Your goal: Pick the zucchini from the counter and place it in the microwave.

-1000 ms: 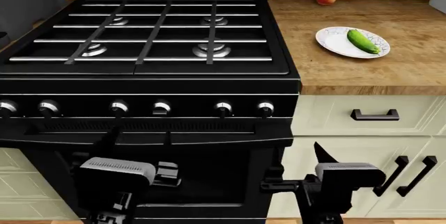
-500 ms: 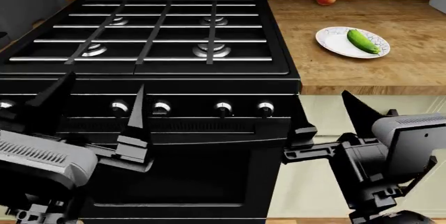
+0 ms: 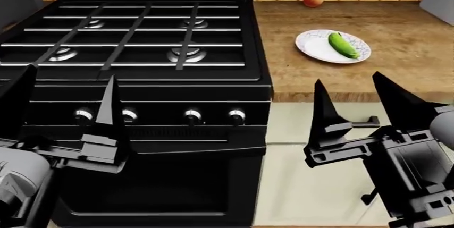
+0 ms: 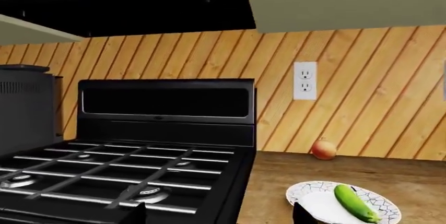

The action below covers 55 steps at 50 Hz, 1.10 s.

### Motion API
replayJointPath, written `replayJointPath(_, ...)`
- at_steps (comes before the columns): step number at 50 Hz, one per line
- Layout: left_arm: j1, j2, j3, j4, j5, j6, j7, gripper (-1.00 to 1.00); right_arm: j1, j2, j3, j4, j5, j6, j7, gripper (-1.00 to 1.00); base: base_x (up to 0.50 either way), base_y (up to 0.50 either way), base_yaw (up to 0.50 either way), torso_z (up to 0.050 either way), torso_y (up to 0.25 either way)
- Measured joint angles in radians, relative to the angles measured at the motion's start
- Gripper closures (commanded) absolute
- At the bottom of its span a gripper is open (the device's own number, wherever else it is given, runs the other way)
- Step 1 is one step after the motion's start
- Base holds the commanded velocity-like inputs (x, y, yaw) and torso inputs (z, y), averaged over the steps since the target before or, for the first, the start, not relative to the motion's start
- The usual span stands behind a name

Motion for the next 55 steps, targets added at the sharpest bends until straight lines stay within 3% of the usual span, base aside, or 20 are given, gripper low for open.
replayJointPath(41, -0.002, -0.051, 0.038, -0.004, -0.006, 0.074, -0.06, -1.0, -0.019, 0.091, -0.003, 0.015, 0.094, -0.092, 0.064, -1.0, 0.38, -0.24, 0.0, 0.0, 0.001)
replayJointPath(55, -0.014, -0.074, 0.052, 0.003, -0.017, 0.087, -0.081, -1.0, 0.073, 0.162, 0.021, 0.072, 0.245, -0.062, 0.117, -1.0, 0.2, -0.08, 0.0, 0.0, 0.003)
